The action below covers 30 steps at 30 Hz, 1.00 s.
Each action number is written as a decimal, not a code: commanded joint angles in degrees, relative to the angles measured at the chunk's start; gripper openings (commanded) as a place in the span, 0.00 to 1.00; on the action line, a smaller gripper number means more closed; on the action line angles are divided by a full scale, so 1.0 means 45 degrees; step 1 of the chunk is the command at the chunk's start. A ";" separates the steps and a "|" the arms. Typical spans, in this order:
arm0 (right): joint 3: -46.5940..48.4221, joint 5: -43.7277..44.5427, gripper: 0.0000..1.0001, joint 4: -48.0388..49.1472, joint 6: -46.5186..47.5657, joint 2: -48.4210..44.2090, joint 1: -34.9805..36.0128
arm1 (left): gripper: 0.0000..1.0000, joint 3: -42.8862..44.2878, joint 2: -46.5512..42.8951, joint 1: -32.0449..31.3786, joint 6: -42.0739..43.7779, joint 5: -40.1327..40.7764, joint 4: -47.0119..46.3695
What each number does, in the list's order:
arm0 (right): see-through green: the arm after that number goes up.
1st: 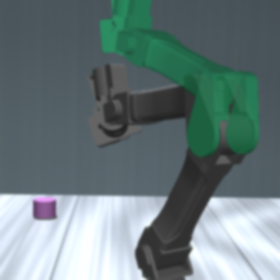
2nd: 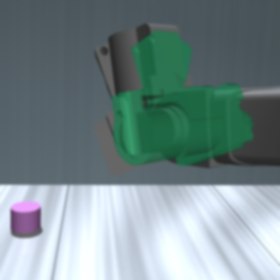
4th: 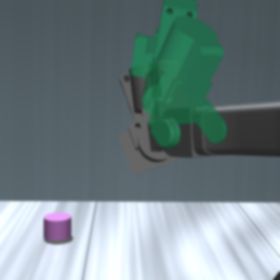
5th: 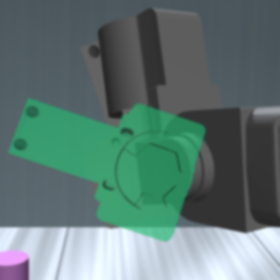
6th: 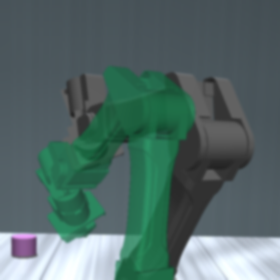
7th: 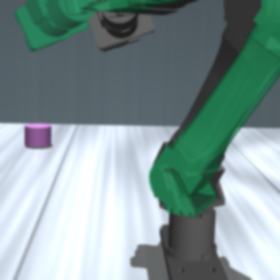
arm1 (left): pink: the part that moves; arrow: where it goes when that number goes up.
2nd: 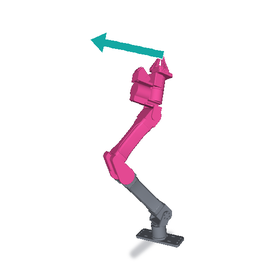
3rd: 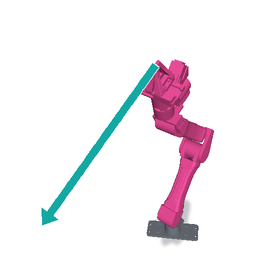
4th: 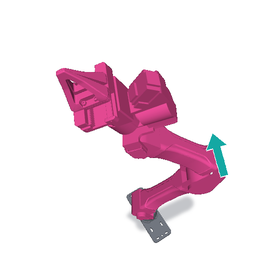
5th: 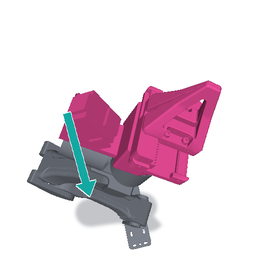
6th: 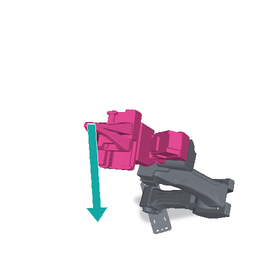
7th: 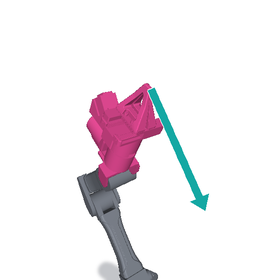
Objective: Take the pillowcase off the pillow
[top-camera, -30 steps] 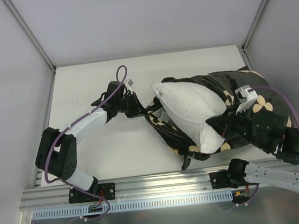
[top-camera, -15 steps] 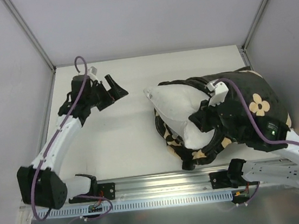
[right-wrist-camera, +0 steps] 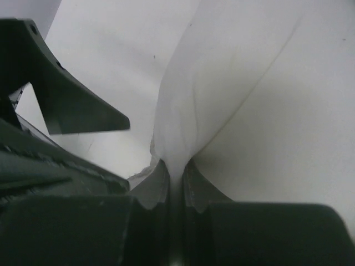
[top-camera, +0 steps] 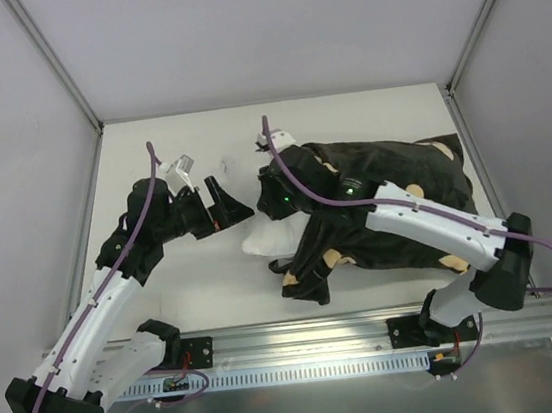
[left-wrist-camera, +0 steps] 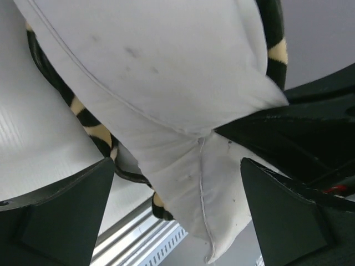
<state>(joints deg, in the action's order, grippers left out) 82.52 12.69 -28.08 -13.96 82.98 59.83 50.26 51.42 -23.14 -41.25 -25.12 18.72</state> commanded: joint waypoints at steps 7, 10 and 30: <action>0.3283 -0.1686 0.01 0.1786 -0.1039 0.2262 -0.0209 | 0.99 -0.1598 -0.1133 -0.0464 0.0065 -0.1096 -0.0644; 0.3595 -0.2077 0.01 0.1591 -0.1390 0.2731 -0.0444 | 0.99 -0.1716 -0.1075 -0.0445 0.0222 -0.1135 -0.0742; 0.0307 -0.0501 0.82 0.0421 -0.0435 -0.1886 -0.1207 | 0.00 -0.2613 -0.0273 -0.0484 -0.0246 0.0463 -0.1797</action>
<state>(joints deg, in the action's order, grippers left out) 90.67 3.55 -26.35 -18.65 86.15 54.78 39.33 51.13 -24.45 -40.97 -26.09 13.23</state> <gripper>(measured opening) 0.818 0.053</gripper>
